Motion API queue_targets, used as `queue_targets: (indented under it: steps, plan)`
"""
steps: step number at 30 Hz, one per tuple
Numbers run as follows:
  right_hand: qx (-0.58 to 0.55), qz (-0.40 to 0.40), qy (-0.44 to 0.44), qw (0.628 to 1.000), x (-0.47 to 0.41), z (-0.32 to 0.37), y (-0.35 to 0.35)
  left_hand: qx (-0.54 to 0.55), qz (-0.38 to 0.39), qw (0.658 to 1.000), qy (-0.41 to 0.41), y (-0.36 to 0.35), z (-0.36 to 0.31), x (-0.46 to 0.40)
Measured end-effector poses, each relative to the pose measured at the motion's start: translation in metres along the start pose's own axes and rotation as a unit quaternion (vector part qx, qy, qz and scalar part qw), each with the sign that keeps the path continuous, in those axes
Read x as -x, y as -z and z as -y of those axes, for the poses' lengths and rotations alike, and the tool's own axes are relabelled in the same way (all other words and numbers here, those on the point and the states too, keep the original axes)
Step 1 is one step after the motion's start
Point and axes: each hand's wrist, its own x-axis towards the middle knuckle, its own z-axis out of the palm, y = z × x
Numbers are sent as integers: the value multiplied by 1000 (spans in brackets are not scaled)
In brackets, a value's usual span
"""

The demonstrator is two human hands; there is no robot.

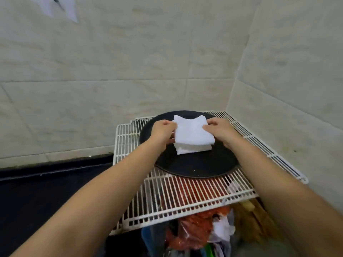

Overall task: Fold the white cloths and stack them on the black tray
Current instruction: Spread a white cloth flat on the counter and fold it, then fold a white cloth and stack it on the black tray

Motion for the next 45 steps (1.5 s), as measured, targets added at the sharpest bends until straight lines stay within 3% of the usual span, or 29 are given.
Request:
queue_targets:
  steps: [6, 14, 20, 25, 29, 32, 39, 45]
  plan:
    - [65, 64, -20, 996, -36, -29, -4, -79, -40, 996, 22, -9, 23, -25]
    - [142, 71, -8, 987, -37, -34, -7, -258, -83, 962, -35, -7, 34, -20]
    - [214, -2, 125, 969, -8, 7, -27, -239, -126, 959, -80, 39, 22, 18]
    - [190, 59, 285, 938, 60, 71, -124, -243, -208, 941, -110, 150, 21, 99]
    - [169, 133, 368, 904, 148, 110, -238, -311, -320, 890, -95, 267, 45, 198]
    - [173, 180, 412, 876, 227, 126, -322, -363, -367, 855, -55, 353, 78, 283]
    - [260, 315, 489, 770, 413, 127, -489, -434, -430, 787, 84, 505, 170, 456]
    - [280, 389, 554, 680, 518, 138, -592, -396, -479, 764, 174, 595, 229, 537]
